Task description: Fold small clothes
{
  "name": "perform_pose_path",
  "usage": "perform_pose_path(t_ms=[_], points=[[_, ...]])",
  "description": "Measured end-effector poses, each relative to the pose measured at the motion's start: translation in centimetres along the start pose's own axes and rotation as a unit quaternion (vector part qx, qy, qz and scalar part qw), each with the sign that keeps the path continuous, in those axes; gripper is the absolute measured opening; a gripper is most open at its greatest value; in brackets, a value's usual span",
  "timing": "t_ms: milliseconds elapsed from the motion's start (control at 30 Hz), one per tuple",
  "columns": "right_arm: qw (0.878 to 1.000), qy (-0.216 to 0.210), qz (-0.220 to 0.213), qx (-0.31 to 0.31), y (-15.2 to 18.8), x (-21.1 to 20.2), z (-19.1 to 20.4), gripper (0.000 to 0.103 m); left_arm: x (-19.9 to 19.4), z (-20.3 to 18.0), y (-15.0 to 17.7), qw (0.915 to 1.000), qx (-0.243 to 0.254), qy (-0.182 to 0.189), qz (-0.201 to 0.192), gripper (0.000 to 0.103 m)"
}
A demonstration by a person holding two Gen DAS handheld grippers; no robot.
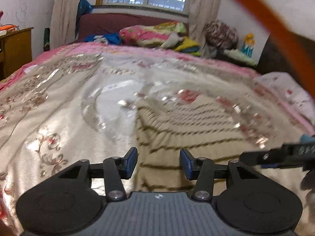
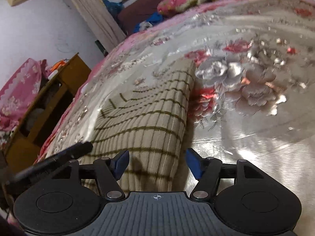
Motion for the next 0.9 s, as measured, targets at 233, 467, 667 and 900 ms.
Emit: perform_pose_path(t_ms=[233, 467, 667, 900], points=[[0.999, -0.037, 0.020, 0.028, 0.4, 3.6, 0.1, 0.073, 1.9, 2.4, 1.2, 0.9974, -0.047, 0.036, 0.039, 0.066], [0.998, -0.049, 0.019, 0.035, 0.7, 3.5, 0.0, 0.055, 1.1, 1.6, 2.0, 0.9926, -0.073, 0.083, 0.052, 0.042], [0.997, -0.058, 0.044, 0.040, 2.5, -0.3, -0.7, 0.042, -2.1, -0.9, 4.7, 0.9861, -0.067, 0.129, 0.080, 0.039], [0.996, -0.030, 0.074, 0.029, 6.4, -5.9, -2.3, 0.046, -5.0, -2.3, 6.5, 0.9887, -0.045, 0.113, 0.087, 0.039]])
Point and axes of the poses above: each gripper's, at about its wrist camera, not at the fingertips, and x roughly the way its jaws point, z to its left, y to its underside, the point moved 6 cm from there along x, roughly the way its jaws point, and after that the axes turned 3 degrees about -x, right-handed, at the moved point
